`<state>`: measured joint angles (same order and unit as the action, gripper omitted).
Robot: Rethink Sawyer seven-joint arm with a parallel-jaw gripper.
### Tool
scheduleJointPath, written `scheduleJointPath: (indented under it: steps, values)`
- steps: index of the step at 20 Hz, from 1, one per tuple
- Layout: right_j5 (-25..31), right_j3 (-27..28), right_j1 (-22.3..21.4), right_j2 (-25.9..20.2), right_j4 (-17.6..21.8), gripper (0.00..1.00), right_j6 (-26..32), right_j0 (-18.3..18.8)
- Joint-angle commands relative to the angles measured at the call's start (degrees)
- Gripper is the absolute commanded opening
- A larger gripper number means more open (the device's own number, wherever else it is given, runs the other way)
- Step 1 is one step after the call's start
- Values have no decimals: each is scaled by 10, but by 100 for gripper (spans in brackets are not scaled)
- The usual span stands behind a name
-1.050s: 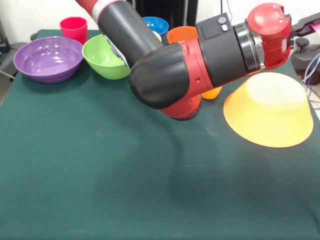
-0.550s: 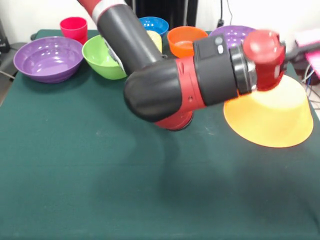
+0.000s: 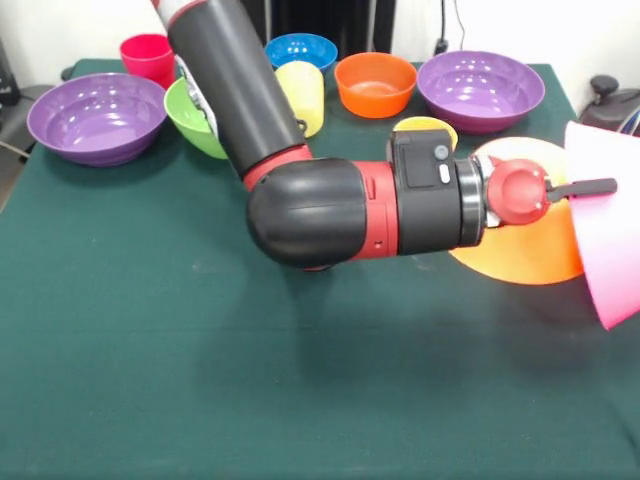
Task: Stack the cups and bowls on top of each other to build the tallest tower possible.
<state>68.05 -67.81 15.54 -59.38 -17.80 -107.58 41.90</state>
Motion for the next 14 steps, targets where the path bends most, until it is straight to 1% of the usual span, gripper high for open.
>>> scheduleJointPath:
  steps: [1,5,8,10,12,14]
  values:
    - [14,78,-45,133,-47,0,-224,-38]
    - [32,92,-48,143,-42,0,-233,-48]
    - [41,94,-42,135,-43,0,-233,-50]
    - [49,108,-33,128,-46,0,-232,-57]
    - [72,134,-24,123,-51,0,-225,-69]
    - [102,179,-9,119,-50,0,-207,-86]
